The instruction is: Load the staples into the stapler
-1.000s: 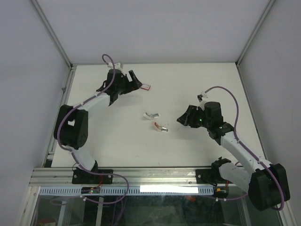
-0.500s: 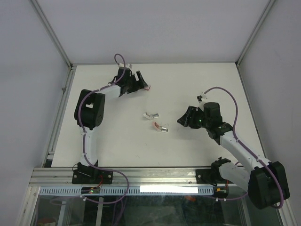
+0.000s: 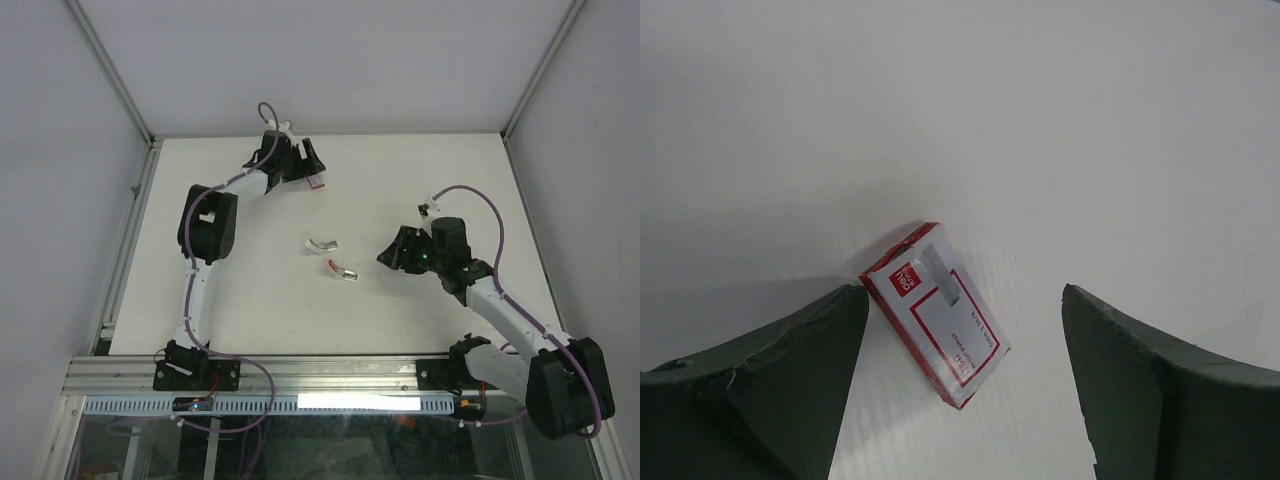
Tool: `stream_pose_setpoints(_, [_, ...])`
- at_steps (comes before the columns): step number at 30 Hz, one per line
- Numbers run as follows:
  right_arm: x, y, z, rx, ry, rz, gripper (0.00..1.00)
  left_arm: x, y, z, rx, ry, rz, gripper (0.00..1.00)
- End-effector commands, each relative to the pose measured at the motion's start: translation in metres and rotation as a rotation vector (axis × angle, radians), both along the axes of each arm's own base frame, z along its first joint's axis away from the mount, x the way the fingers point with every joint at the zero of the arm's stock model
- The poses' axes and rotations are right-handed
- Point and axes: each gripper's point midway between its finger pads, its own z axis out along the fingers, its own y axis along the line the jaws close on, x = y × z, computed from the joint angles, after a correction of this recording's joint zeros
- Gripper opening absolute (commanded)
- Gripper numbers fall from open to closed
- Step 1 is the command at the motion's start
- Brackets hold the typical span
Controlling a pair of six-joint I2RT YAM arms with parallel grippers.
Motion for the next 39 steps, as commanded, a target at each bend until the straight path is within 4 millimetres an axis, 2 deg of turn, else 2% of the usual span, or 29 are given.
stream_pose_setpoints(1, [0.009,-0.002,0.005,-0.007,-0.048,-0.01,0.55,-0.013,-0.037,-0.009,0.048,-0.026,-0.14,0.81])
stream_pose_setpoints(7, [0.008,-0.003,0.004,-0.004,-0.054,-0.019,0.55,-0.026,-0.043,-0.016,0.238,-0.073,-0.168,0.81])
stream_pose_setpoints(13, [0.006,-0.001,0.001,0.01,-0.044,-0.015,0.55,-0.039,-0.059,-0.031,0.426,-0.124,-0.243,0.81])
stream_pose_setpoints(16, [0.003,-0.002,0.001,0.013,-0.046,-0.018,0.55,-0.047,-0.062,-0.042,0.536,-0.142,-0.277,0.77])
stream_pose_setpoints(19, [0.001,-0.004,0.001,0.015,-0.052,-0.024,0.55,-0.049,-0.058,-0.05,0.622,-0.146,-0.262,0.73])
stream_pose_setpoints(23, [-0.002,-0.006,0.0,0.017,-0.054,-0.035,0.55,-0.051,-0.053,-0.056,0.656,-0.133,-0.244,0.66])
stream_pose_setpoints(26, [-0.002,-0.007,0.0,0.015,-0.057,-0.039,0.55,-0.055,-0.061,-0.052,0.638,-0.142,-0.279,0.6])
stream_pose_setpoints(30, [-0.002,-0.007,0.0,0.016,-0.059,-0.042,0.55,-0.072,-0.071,-0.048,0.605,-0.155,-0.395,0.52])
stream_pose_setpoints(33, [-0.002,-0.007,0.0,0.017,-0.059,-0.042,0.55,-0.088,-0.081,-0.04,0.587,-0.194,-0.51,0.5])
stream_pose_setpoints(39, [-0.003,-0.008,0.003,0.016,-0.073,-0.04,0.55,-0.137,-0.099,-0.025,0.565,-0.271,-0.732,0.49])
